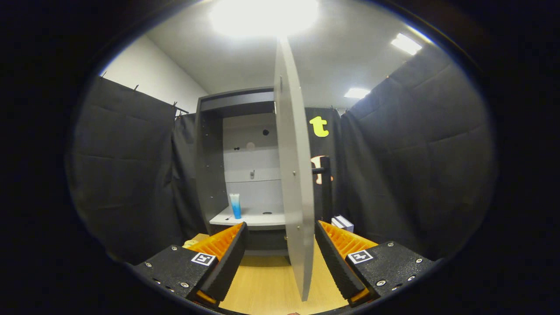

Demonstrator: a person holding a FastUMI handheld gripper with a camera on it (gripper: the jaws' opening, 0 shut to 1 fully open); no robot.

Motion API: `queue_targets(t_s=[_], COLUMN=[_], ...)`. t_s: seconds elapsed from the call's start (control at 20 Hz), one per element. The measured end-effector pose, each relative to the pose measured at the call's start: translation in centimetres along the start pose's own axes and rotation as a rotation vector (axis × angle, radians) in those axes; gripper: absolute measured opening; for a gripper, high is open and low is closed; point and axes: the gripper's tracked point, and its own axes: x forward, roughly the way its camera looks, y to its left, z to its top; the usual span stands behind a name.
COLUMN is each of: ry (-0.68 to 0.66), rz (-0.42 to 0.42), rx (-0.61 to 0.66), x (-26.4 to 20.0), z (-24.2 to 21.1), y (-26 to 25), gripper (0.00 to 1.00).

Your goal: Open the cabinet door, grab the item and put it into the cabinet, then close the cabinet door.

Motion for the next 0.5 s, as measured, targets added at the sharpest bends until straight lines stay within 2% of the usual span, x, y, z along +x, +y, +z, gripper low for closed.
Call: queue_targets(t_s=[0.5], ry=[-0.006], rz=[-0.208], rx=[0.03], x=[1.7], z=[0.5], y=[-10.7], gripper=[0.94])
